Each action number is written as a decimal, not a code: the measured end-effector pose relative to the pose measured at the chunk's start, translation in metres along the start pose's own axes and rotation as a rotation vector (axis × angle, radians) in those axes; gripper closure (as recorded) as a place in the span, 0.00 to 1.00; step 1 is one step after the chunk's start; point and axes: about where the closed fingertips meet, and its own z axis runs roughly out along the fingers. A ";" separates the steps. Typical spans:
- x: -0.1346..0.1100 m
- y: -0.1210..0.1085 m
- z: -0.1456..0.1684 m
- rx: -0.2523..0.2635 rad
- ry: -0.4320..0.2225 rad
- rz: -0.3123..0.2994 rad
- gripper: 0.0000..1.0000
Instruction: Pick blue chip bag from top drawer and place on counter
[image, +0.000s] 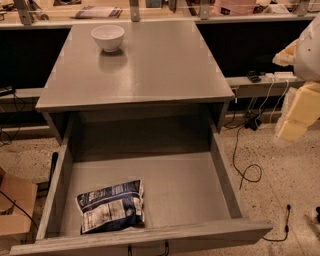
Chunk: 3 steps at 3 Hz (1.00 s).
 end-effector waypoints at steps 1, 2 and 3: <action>0.000 0.000 0.000 0.000 0.000 0.000 0.00; -0.017 0.009 0.015 -0.016 -0.047 -0.036 0.00; -0.017 0.009 0.015 -0.016 -0.047 -0.036 0.00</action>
Offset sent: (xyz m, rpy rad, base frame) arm 0.0005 0.0440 -0.0344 0.0795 0.0173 0.1090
